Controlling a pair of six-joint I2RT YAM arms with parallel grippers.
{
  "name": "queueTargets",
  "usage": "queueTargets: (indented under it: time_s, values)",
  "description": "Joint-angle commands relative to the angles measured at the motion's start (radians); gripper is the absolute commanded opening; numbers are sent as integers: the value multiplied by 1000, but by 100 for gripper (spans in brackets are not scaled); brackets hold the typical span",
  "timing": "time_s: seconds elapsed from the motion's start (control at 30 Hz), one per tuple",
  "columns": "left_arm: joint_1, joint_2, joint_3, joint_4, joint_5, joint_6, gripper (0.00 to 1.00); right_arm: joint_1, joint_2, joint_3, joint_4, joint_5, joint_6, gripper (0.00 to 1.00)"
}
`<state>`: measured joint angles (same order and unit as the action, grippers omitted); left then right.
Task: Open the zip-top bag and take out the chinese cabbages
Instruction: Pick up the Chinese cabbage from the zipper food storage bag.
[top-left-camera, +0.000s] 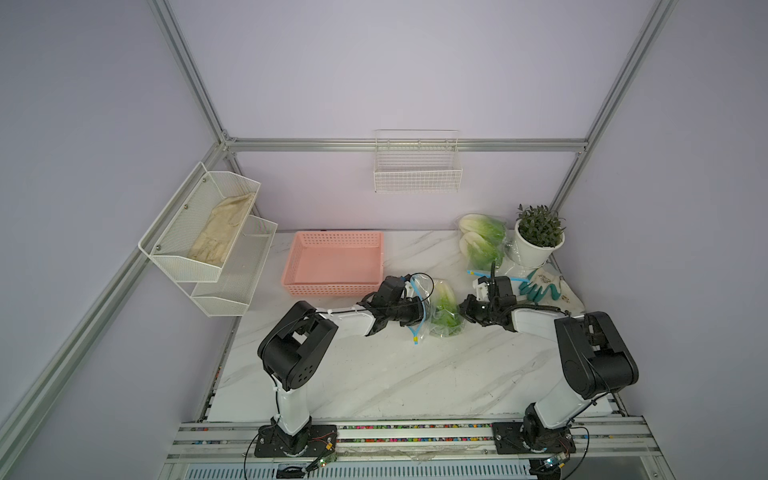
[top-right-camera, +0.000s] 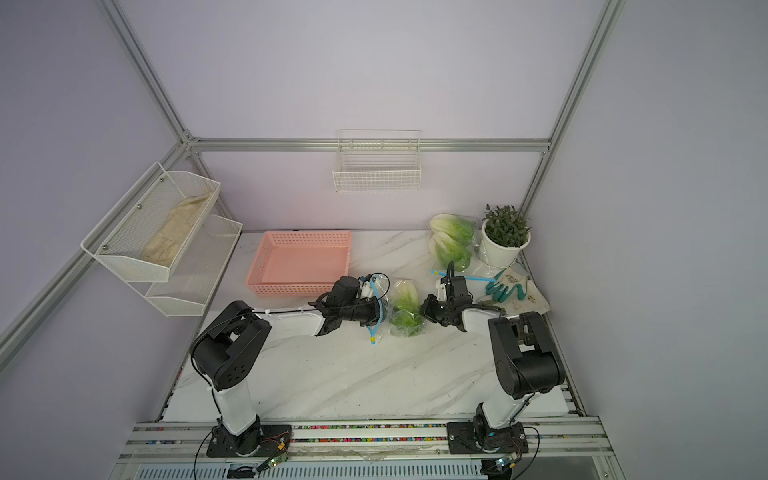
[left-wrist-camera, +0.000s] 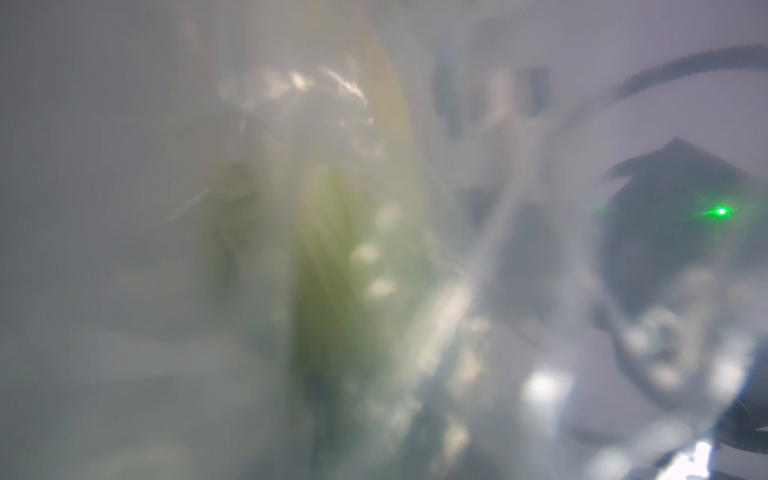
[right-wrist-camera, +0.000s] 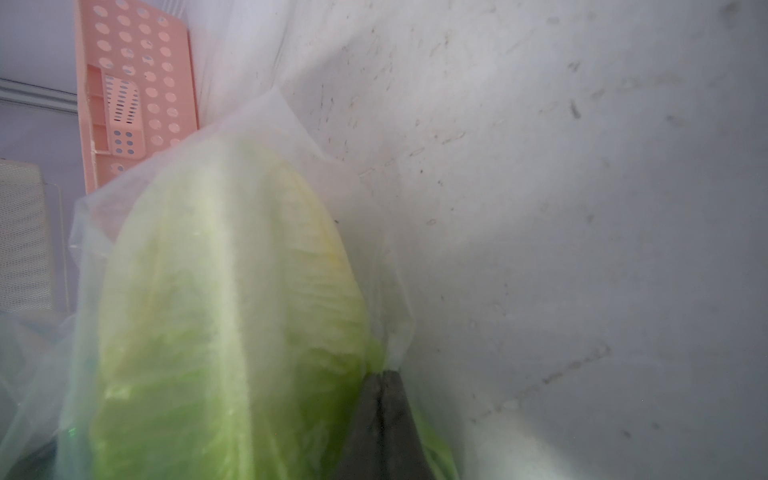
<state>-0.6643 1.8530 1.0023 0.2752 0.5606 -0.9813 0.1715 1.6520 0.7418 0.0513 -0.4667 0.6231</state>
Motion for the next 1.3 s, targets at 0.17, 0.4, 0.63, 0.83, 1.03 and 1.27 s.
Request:
queueTargets:
  time_s: [0.17,0.4,0.63,0.83,1.03,1.27]
  values:
    - [-16,8,77,30,19,0,49,27,-14,8,-14,-41,-5,0]
    - [-21,59,106,28,10,1,51,55,-28,8,6,-63,22,0]
    - [-27,112,115,17,0,8,41,57,-85,-21,50,-109,76,0]
    - [-32,123,125,22,6,13,17,57,-98,-25,68,-157,90,0]
    - [-28,69,71,52,-14,27,0,44,-135,-17,12,-37,66,0]
    - [-20,-47,-8,40,-24,38,0,-28,-140,-12,-10,92,70,0]
